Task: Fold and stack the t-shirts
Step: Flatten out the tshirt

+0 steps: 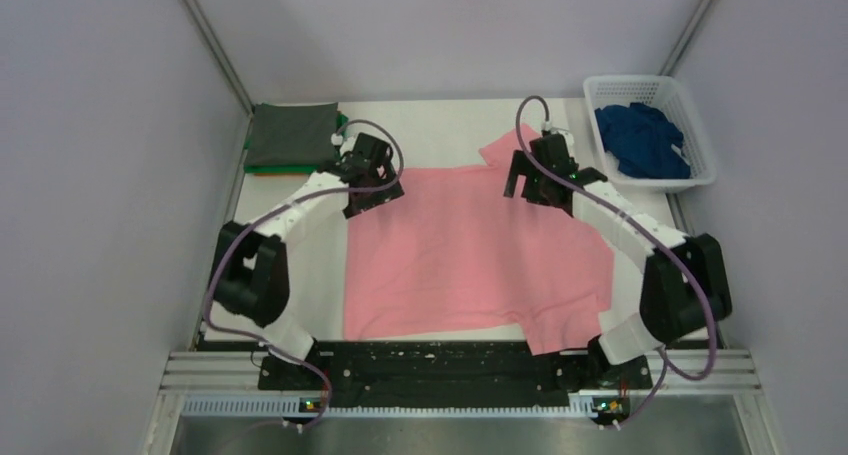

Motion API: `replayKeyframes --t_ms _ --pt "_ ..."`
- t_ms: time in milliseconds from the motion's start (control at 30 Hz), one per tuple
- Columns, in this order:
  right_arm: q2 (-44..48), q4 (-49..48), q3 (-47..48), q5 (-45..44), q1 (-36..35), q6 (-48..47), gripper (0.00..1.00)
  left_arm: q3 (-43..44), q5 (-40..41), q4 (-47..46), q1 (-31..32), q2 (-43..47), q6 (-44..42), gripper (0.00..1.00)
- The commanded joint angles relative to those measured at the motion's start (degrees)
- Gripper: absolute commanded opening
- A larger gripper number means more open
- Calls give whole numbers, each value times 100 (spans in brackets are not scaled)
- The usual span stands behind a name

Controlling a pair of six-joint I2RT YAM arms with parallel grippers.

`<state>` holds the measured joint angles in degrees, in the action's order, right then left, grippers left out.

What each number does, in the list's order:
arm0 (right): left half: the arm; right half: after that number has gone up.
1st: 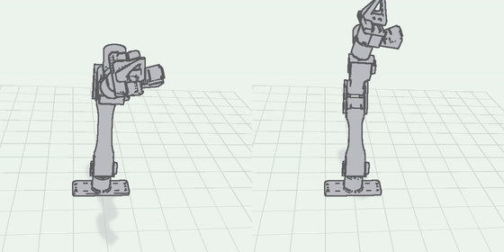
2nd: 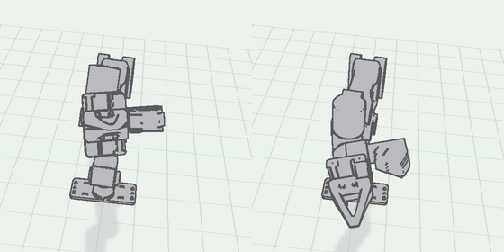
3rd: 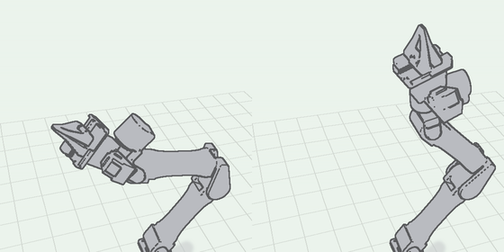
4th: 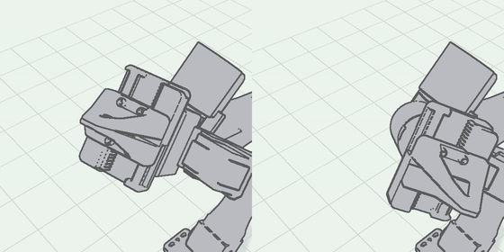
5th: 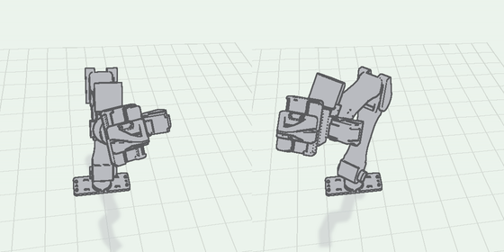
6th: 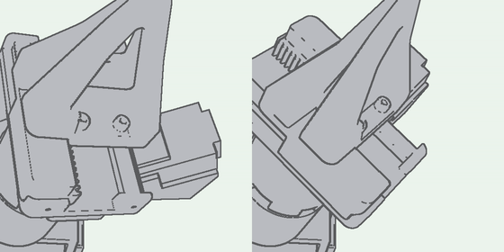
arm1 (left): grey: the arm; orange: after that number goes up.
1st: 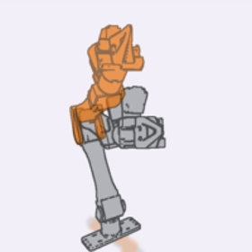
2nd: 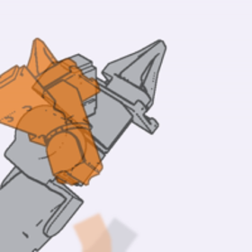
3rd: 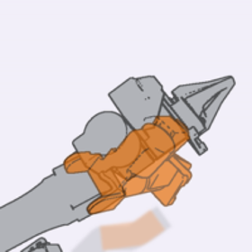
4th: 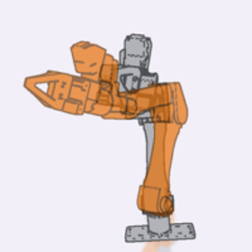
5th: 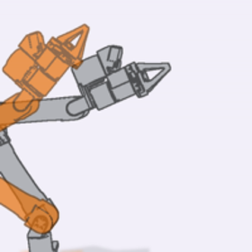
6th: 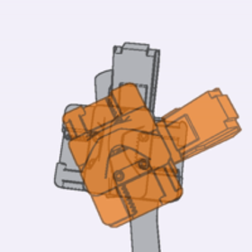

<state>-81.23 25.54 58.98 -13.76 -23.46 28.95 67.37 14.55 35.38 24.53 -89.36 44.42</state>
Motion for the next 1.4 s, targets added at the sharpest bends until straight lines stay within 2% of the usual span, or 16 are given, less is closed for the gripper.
replayKeyframes --t_ms 0,100,267,400,567,833,967,1100,1200,1267,1367 --pt "-1274 -347 1005 382 443 -339 97 1028 193 -82 -346 -1306 -411 99" --pt "-2089 -388 1549 263 493 -374 97 1312 -366 -434 -550 -1936 -520 99" --pt "-3040 -419 2201 212 654 -205 96 2047 -742 -454 -747 -2860 -440 99" --pt "-3395 -644 2349 418 791 -33 96 2446 -1246 -498 -954 -3454 -334 99" --pt "-3917 -691 2741 566 947 -59 96 3223 -1763 -64 -1287 -4160 -315 99" --pt "-4713 -744 3619 906 1168 120 95 4308 -2397 -299 -1701 -4873 -241 99" --pt "-5104 -611 4438 1191 1327 133 95 4857 -2304 -276 -1759 -5038 -217 99" --pt "-4951 -453 4652 1174 1359 -46 95 5373 -2285 -132 -1759 -4981 -331 99" --pt "-4317 -340 4261 1153 1355 -206 96 5378 -2360 66 -1718 -4619 -420 99" --pt "-3625 -418 3627 1061 1351 -296 96 4904 -2265 24 -1637 -4101 -494 99" --pt "-2432 -450 2454 980 1349 -409 98 3638 -2140 -235 -1471 -2862 -565 99"
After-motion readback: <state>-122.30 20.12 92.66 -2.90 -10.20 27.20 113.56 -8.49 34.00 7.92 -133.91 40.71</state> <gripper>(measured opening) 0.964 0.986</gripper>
